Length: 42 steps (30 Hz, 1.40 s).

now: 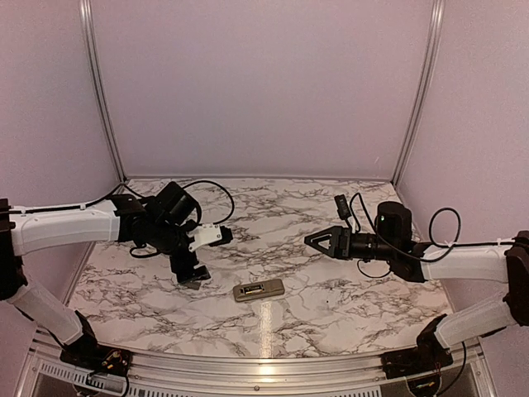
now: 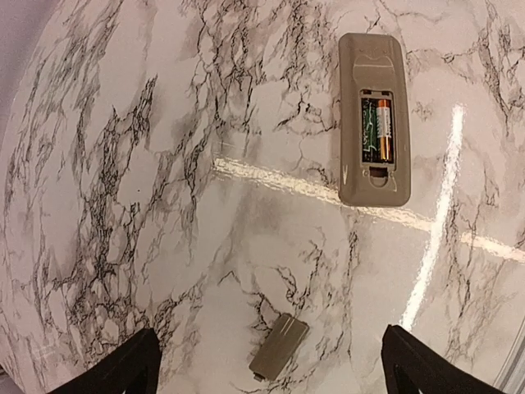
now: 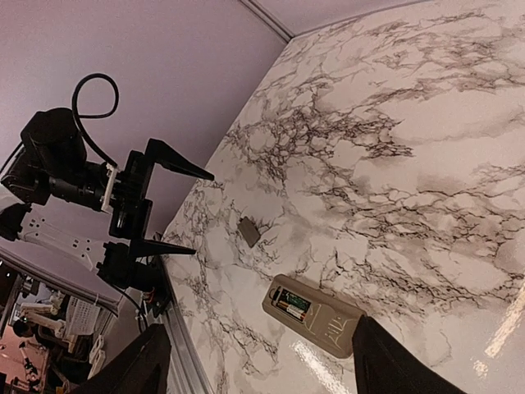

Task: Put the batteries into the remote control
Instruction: Adjust the battery cover at the center of the board.

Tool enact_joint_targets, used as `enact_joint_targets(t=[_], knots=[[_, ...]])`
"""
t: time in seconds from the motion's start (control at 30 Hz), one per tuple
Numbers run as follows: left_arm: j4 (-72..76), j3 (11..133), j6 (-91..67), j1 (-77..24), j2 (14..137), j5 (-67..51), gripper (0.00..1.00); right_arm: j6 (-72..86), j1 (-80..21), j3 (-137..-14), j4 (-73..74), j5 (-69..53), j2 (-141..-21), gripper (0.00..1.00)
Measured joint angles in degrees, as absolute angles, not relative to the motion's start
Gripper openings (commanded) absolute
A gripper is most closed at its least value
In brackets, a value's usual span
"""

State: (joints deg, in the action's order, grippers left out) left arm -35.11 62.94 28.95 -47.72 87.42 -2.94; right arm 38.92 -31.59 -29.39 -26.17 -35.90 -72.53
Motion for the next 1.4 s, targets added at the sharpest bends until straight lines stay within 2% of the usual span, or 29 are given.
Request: enact_joint_targets(t=[0.13, 0.27, 0.77, 1.1, 1.4], knots=[[-34.1, 56.0, 34.1, -44.6, 80.3, -4.3, 0.96, 38.9, -31.6, -29.4, -27.5, -36.9, -73.0, 0.74], [-34.1, 55.4, 37.0, -41.5, 80.1, -7.1, 0.95, 39.4, -31.6, -29.4, -30.0, -38.3, -75.3, 0.74], [-37.6, 58.4, 42.4, -36.3, 95.3, -8.2, 0.85, 40.7, -31.6, -29.4, -33.7, -40.4, -76.4, 0.73], [-39.4, 58.6, 43.7, -35.2, 96.6, -7.9, 0.79, 40.7, -31.6, -29.4, -33.9, -41.1, -76.4, 0.72], [-40.2, 59.8, 44.5, -35.1, 99.5, -7.9, 0.68, 41.5, -31.6, -29.4, -35.2, -41.4, -76.4, 0.72]])
